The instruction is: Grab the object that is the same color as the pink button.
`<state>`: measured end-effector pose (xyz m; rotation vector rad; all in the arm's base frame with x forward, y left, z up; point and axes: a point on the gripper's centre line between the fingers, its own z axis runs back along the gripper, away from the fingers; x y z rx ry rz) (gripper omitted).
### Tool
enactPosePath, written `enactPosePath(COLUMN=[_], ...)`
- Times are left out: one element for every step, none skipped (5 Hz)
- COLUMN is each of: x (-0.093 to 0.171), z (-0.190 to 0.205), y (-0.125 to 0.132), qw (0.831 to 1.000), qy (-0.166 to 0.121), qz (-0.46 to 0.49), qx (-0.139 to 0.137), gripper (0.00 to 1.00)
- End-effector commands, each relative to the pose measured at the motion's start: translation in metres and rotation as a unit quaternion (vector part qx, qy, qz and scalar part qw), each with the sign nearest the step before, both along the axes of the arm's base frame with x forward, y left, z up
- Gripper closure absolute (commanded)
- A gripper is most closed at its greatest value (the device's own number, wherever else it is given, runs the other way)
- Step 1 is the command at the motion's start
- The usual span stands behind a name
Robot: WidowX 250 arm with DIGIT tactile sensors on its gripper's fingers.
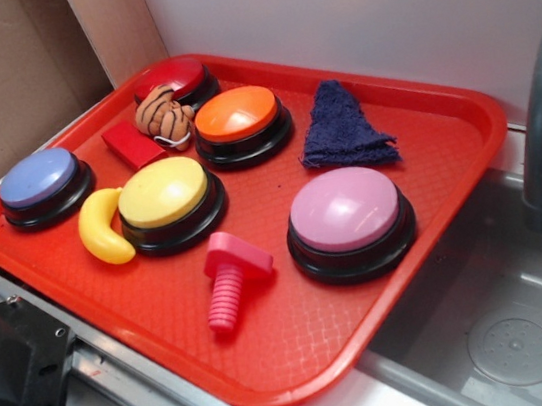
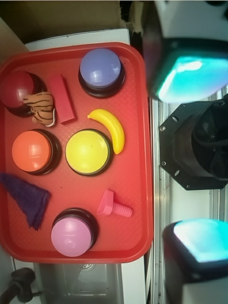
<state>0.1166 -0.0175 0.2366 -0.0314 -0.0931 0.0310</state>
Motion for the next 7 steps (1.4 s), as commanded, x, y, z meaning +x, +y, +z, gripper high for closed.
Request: enactPosePath(x=[0.0, 0.002, 0.009, 0.018, 0.026, 0.035, 0.038], z=[0.0, -0.016, -0.041, -0.07, -0.093, -0.12, -0.145], y=[0.0, -0.007, -0.019, -0.035, -0.048, -0.061, -0.073], qw=[1.0, 0.999, 0.996, 0.992, 0.987, 0.985, 0.984], qy=[0.0, -0.017, -0.018, -0.02, -0.04, -0.03, -0.015], qz=[0.0, 0.044, 0.074, 0.106, 0.14, 0.147, 0.152], qx=[0.0, -0.023, -0.039, -0.064, -0.061, -0.089, -0.092], gripper=[0.0, 0.0, 0.0, 0.0, 0.0, 0.0, 0.0])
